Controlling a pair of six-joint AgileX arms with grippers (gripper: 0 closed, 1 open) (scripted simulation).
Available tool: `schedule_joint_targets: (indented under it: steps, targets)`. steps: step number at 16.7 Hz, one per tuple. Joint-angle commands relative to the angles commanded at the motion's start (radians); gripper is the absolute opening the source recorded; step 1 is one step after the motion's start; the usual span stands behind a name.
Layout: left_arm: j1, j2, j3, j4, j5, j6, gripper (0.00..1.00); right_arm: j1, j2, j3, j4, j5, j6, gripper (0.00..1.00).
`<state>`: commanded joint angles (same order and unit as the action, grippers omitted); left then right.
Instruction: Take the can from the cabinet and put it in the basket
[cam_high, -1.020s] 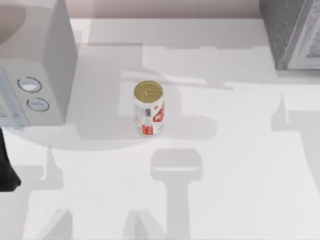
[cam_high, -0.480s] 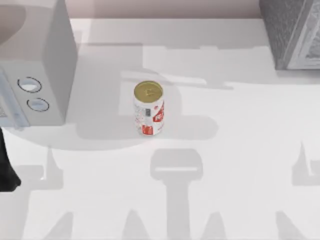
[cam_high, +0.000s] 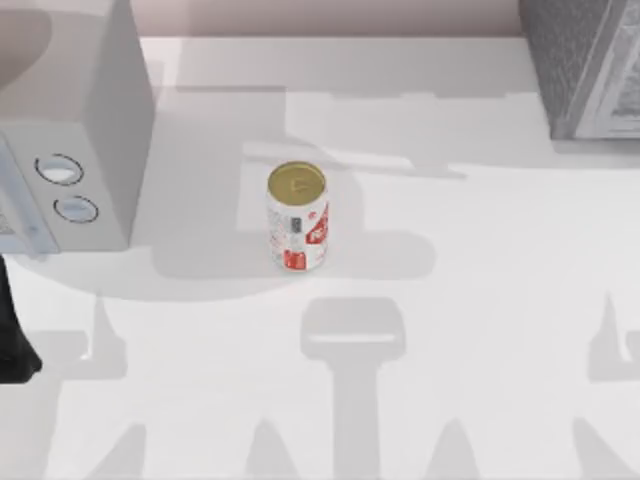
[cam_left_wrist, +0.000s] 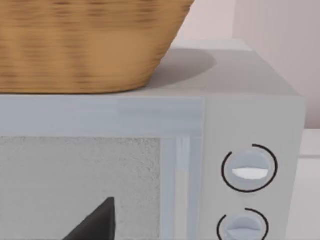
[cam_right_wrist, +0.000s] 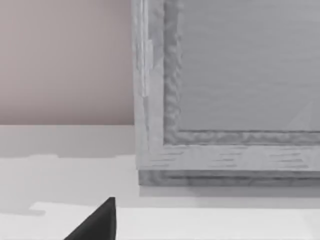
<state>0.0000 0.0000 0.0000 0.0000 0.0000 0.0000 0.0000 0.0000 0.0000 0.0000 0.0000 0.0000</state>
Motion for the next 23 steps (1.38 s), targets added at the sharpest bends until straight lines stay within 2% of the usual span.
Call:
schedule_joint_targets:
  steps: [5, 10, 15, 23]
  targets:
    - [-0.043, 0.094, 0.018, 0.056, -0.025, -0.005, 1.0, 0.0, 0.0, 0.0, 0.0, 0.0, 0.0, 1.0]
    - [-0.176, 0.401, 0.091, 0.255, -0.119, -0.02, 1.0, 0.0, 0.0, 0.0, 0.0, 0.0, 0.0, 1.0]
    - [-0.358, 0.839, 0.208, 0.557, -0.27, -0.031, 1.0, 0.0, 0.0, 0.0, 0.0, 0.0, 0.0, 1.0]
    - [-0.662, 1.624, 0.44, 1.128, -0.574, -0.024, 1.0, 0.0, 0.0, 0.0, 0.0, 0.0, 0.0, 1.0]
